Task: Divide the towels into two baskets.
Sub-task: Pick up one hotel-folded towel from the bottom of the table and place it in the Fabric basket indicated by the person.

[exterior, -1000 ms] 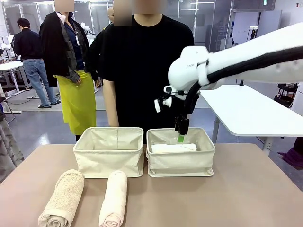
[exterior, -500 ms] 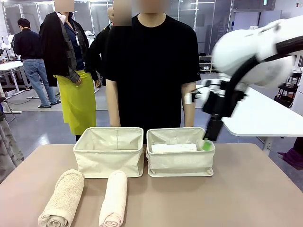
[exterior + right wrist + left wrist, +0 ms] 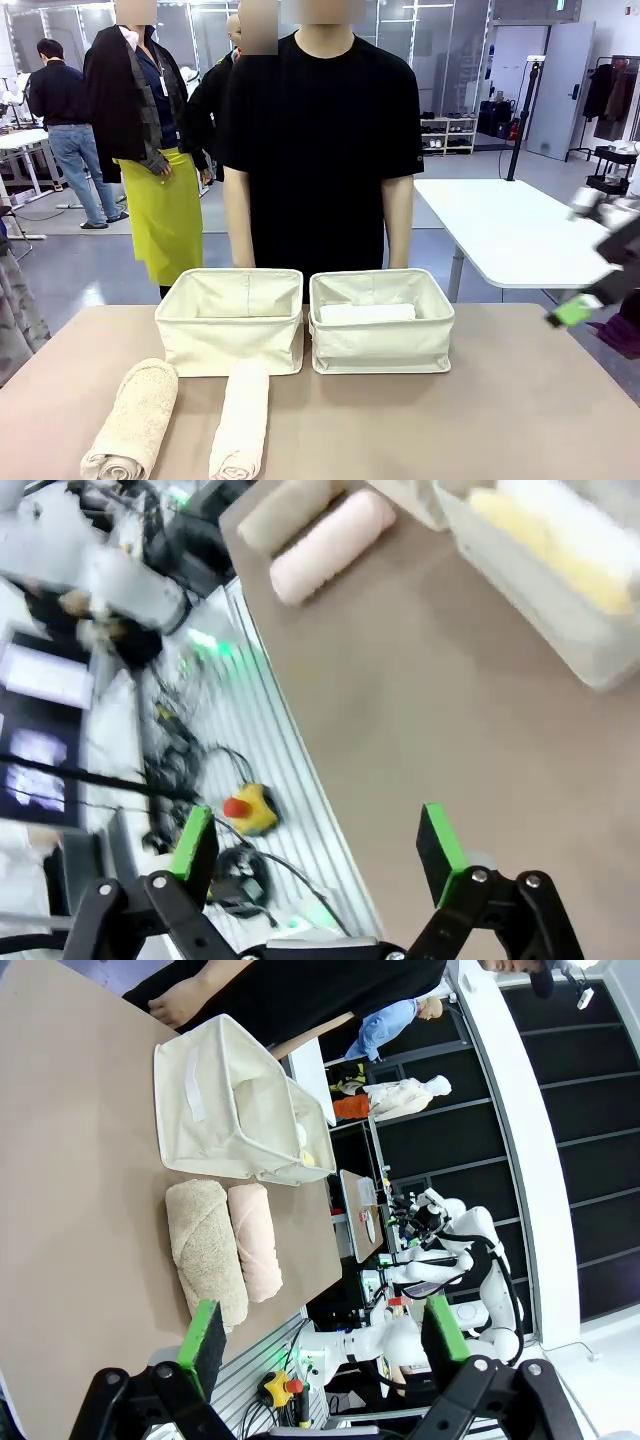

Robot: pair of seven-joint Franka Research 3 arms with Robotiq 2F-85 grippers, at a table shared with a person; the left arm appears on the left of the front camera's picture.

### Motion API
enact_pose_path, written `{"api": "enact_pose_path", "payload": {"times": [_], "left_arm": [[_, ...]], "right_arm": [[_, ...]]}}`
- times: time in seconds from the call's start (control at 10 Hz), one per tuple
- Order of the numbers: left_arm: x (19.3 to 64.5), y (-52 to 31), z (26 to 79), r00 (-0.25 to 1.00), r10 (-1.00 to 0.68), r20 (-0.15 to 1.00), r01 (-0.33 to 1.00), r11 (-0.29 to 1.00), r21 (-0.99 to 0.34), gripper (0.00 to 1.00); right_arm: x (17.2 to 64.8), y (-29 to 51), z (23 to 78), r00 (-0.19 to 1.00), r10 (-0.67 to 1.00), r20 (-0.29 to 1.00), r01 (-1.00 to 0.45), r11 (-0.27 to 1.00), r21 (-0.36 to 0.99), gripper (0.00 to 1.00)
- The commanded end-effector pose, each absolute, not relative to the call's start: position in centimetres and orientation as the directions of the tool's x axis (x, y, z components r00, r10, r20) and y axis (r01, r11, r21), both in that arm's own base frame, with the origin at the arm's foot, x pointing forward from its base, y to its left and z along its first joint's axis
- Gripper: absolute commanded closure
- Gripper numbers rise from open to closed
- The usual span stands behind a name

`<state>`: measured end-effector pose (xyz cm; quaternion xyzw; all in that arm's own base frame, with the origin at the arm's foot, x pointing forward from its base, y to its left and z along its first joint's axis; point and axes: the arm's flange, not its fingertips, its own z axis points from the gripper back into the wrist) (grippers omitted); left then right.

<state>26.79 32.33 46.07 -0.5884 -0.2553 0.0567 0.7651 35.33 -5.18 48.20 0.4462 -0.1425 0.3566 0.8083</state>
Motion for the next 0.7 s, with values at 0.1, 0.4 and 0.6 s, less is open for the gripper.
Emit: {"api": "enact_pose_path", "payload": {"times": [0.1, 0.4, 0.6], "left_arm": [[26.5, 32.5, 46.3, 0.858, 0.391, 0.333, 0.225, 0.297, -0.928, 0.00], [26.5, 32.5, 46.3, 0.858, 0.391, 0.333, 0.225, 0.297, -0.928, 0.00], [26.5, 32.5, 46.3, 0.858, 0.391, 0.333, 0.225, 0.297, -0.928, 0.00]], "right_arm": [[31.2, -14.2, 45.1, 0.817, 0.141, 0.559, -0.569, 0.352, 0.743, 0.00], [26.0, -19.8, 43.4, 0.851, -0.044, 0.524, -0.475, 0.364, 0.801, 0.00], [23.4, -21.8, 42.0, 0.856, -0.143, 0.497, -0.421, 0.366, 0.830, 0.00]]}}
